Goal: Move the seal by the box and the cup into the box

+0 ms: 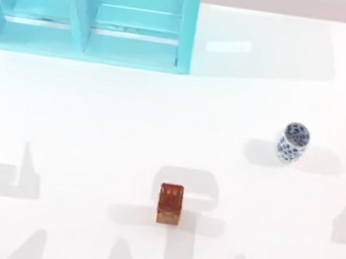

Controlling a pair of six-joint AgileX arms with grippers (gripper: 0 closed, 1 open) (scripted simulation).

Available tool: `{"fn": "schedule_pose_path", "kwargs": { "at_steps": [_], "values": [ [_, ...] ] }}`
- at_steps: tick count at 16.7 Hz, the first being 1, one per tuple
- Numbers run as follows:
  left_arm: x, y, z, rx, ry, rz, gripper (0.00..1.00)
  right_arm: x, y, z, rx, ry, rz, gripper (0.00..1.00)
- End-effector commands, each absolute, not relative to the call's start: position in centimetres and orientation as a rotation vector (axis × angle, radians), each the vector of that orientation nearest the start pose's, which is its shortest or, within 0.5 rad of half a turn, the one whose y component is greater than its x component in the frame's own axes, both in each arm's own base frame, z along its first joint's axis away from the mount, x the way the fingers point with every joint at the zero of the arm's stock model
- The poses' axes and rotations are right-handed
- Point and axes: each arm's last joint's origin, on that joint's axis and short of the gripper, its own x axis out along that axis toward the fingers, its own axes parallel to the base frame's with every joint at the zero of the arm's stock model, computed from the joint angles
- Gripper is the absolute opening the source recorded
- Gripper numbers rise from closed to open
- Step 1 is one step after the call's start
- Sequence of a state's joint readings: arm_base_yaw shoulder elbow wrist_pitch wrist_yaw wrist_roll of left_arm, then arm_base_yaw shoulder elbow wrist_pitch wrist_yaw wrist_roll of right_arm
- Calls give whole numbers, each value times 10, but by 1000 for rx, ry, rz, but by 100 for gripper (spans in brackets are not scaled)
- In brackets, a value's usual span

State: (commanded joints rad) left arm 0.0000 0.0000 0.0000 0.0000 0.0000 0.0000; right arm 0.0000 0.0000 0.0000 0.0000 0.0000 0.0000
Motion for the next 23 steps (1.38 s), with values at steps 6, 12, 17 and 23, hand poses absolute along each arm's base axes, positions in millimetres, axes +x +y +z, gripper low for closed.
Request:
{"fn": "schedule_pose_path", "kwargs": {
  "at_steps": [6, 12, 17, 23],
  "values": [
    [106, -1, 160, 0, 0, 0, 100, 107, 0, 178, 54, 65, 13, 100],
    [106, -1, 160, 0, 0, 0, 100, 140, 11, 240, 252, 386, 49, 100],
    [106, -1, 160, 0, 0, 0, 100, 219, 44, 268, 385, 817, 25, 100],
    [106, -1, 160, 0, 0, 0, 100, 303, 136, 235, 336, 1305, -65, 100]
  ]
}}
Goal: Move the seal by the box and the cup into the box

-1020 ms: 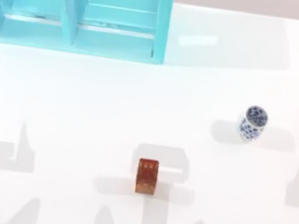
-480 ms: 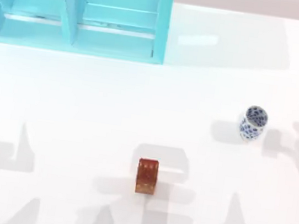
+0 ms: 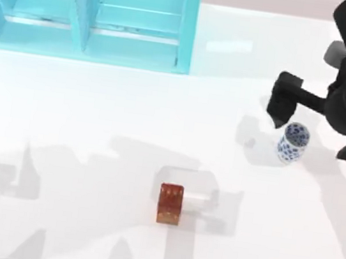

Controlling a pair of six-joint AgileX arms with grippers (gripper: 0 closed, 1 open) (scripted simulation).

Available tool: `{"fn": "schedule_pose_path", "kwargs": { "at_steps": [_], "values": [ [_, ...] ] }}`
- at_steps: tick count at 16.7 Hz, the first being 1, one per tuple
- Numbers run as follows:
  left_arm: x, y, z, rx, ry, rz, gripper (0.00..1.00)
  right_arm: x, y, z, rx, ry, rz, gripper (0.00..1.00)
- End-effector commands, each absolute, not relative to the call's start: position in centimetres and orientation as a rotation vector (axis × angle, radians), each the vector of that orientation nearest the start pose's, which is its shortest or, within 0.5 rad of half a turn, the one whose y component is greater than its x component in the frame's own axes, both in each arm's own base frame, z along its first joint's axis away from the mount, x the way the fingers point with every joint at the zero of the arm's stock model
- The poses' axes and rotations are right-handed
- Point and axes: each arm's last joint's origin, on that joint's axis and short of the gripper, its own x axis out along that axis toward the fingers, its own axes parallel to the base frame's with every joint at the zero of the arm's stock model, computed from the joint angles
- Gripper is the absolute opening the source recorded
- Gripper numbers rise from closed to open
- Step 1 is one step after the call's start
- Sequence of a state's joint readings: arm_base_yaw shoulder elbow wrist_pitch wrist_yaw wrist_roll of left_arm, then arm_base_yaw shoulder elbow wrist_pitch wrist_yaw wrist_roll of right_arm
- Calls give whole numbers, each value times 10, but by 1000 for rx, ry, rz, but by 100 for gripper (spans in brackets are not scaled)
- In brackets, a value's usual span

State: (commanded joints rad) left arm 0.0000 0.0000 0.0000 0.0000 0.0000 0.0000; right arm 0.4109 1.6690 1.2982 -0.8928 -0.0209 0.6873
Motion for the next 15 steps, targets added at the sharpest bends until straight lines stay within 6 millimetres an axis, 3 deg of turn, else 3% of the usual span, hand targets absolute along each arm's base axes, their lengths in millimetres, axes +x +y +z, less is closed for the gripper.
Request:
{"fn": "schedule_pose_path", "kwargs": {
  "at_steps": [4, 9, 12, 15],
  "values": [
    [106, -1, 160, 0, 0, 0, 100, 313, 211, 214, 218, 1480, -89, 100],
    [106, -1, 160, 0, 0, 0, 100, 292, 291, 201, 71, 1564, -54, 100],
    [106, -1, 160, 0, 0, 0, 100, 277, 318, 200, 20, 1573, -22, 100],
    [106, -1, 160, 0, 0, 0, 100, 272, 325, 202, 8, 1571, -8, 100]
  ]
}}
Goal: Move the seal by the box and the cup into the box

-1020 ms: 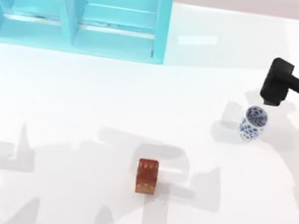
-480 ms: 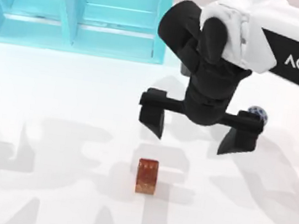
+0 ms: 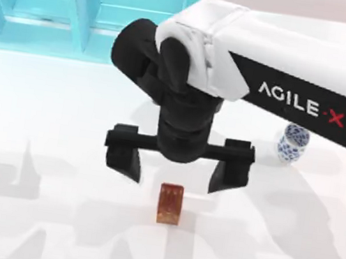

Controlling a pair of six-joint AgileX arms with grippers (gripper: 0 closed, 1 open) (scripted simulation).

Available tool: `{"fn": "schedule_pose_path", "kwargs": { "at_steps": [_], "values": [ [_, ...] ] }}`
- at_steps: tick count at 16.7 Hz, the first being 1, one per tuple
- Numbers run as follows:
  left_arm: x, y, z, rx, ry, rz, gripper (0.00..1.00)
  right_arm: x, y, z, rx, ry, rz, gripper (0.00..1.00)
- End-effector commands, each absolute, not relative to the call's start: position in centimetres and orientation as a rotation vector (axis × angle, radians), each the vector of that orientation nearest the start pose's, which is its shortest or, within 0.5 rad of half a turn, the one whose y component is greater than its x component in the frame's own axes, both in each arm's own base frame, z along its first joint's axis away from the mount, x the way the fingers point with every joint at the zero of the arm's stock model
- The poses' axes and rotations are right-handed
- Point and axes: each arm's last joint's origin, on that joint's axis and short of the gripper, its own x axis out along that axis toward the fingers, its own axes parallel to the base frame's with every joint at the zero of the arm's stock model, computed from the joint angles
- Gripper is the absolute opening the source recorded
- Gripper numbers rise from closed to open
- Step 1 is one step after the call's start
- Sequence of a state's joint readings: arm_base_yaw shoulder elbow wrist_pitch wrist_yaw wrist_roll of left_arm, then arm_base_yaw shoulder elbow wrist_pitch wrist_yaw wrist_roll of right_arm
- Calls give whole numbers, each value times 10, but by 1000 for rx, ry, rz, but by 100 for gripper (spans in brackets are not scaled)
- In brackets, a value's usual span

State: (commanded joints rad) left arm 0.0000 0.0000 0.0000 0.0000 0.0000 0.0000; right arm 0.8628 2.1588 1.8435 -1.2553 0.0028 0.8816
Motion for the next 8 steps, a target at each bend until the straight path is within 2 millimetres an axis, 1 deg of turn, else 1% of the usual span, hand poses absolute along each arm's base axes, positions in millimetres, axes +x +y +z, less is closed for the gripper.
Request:
{"fn": "schedule_pose_path", "kwargs": {
  "at_steps": [5, 6, 8],
  "values": [
    [106, -1, 160, 0, 0, 0, 100, 273, 324, 201, 11, 1570, -9, 100],
    [106, -1, 160, 0, 0, 0, 100, 273, 324, 196, 7, 1572, -10, 100],
    [106, -1, 160, 0, 0, 0, 100, 273, 325, 179, 4, 1574, -11, 100]
  ]
}}
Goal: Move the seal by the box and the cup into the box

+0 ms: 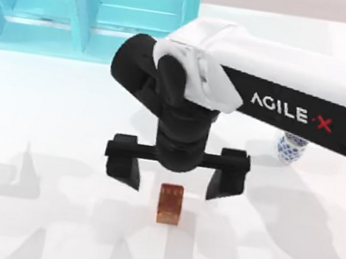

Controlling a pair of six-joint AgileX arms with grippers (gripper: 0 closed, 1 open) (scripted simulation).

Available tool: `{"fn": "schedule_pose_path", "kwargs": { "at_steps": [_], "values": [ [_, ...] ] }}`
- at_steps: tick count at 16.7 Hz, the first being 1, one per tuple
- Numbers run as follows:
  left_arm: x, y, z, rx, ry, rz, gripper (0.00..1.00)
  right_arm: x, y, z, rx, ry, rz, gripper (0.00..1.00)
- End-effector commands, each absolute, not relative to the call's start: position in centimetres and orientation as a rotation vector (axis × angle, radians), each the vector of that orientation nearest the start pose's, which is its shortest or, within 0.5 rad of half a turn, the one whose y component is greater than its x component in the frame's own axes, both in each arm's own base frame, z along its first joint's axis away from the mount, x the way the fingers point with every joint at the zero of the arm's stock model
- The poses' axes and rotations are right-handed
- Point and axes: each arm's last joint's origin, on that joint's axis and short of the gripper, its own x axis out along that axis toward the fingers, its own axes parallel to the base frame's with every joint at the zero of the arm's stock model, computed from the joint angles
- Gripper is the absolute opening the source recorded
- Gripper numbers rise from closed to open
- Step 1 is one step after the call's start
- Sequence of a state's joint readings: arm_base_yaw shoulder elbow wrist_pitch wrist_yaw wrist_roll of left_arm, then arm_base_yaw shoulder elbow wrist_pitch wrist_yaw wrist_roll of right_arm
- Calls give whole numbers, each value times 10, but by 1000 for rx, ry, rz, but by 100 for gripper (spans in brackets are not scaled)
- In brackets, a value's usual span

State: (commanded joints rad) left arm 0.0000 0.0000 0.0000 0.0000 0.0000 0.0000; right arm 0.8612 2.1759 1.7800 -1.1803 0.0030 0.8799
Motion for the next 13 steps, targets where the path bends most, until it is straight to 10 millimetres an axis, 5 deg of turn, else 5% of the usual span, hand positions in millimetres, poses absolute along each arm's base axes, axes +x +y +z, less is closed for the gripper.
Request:
{"fn": "schedule_pose_path", "kwargs": {
  "at_steps": [5, 10, 13],
  "values": [
    [106, -1, 160, 0, 0, 0, 100, 273, 326, 127, 10, 1568, -6, 100],
    [106, -1, 160, 0, 0, 0, 100, 272, 325, 122, 8, 1571, -8, 100],
    [106, -1, 160, 0, 0, 0, 100, 272, 325, 122, 8, 1571, -8, 77]
  ]
}}
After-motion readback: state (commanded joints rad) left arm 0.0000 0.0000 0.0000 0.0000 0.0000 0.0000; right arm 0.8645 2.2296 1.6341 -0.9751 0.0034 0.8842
